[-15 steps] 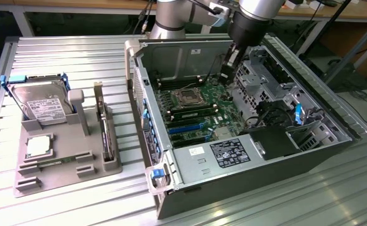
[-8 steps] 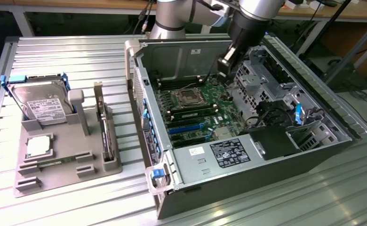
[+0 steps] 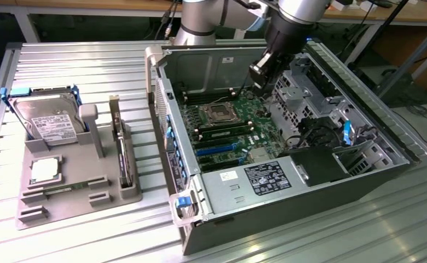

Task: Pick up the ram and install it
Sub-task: 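Press down the ram until it locks into place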

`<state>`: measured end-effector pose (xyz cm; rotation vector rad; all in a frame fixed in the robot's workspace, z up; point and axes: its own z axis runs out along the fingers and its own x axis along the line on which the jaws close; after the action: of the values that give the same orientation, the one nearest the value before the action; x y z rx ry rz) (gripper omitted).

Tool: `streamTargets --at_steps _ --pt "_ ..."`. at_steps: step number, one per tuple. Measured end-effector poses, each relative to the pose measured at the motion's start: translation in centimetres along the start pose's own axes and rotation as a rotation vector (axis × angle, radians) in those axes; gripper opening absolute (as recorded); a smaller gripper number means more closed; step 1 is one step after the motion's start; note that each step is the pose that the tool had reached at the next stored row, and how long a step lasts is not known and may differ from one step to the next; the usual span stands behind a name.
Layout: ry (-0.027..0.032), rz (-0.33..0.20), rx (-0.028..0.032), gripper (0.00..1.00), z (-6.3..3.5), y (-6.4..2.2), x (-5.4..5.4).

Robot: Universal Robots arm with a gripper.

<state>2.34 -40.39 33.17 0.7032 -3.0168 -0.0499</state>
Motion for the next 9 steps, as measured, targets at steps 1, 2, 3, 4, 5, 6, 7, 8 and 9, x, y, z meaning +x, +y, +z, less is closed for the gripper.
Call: streamTargets --at_steps 1,2,3,4,5,6,7,8,9 --pt "-0.0012 0.029 -0.001 0.11 0.0 0.0 0.0" --pt "-0.0018 0.042 -0.0015 0.11 0.0 0.0 0.0" --pt "-0.0024 0.058 -0.002 0.11 0.0 0.0 0.0" --pt "-0.0032 0.079 -0.0027 0.11 0.0 0.0 0.0" --pt "-0.0038 0.091 -0.0032 0.11 0.0 0.0 0.0" --pt "-0.0045 0.111 -0.0039 0.11 0.0 0.0 0.0" --pt "-0.0052 0.126 -0.0044 0.11 0.0 0.0 0.0" --pt "-0.0058 0.139 -0.0048 0.11 0.0 0.0 0.0" --pt "-0.0063 0.152 -0.0053 0.11 0.0 0.0 0.0"
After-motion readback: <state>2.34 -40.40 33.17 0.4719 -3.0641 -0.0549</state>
